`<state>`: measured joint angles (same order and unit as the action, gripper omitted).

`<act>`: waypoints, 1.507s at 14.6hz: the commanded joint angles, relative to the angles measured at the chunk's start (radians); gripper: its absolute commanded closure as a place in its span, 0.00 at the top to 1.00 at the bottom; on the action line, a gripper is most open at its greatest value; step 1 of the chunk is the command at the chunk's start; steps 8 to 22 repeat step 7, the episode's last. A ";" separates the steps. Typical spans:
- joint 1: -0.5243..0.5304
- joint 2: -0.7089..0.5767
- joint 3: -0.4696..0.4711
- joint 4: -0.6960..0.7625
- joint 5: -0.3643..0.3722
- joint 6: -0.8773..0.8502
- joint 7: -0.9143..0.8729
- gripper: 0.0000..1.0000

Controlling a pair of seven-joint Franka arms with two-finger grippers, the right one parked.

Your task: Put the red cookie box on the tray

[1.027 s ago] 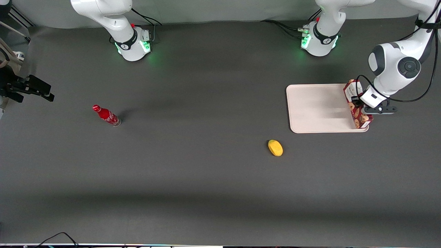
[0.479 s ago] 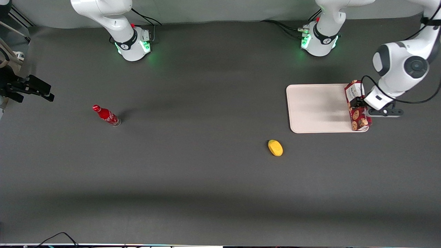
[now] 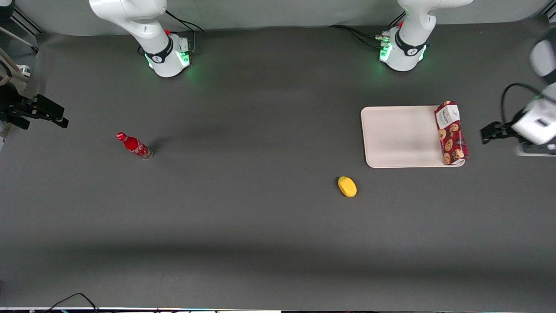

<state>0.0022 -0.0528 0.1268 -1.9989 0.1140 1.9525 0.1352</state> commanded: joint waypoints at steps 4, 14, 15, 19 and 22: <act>-0.010 0.085 -0.056 0.372 -0.103 -0.289 -0.012 1.00; -0.010 0.146 -0.078 0.532 -0.112 -0.397 -0.019 1.00; -0.010 0.146 -0.078 0.532 -0.112 -0.397 -0.019 1.00; -0.010 0.146 -0.078 0.532 -0.112 -0.397 -0.019 1.00; -0.010 0.146 -0.078 0.532 -0.112 -0.397 -0.019 1.00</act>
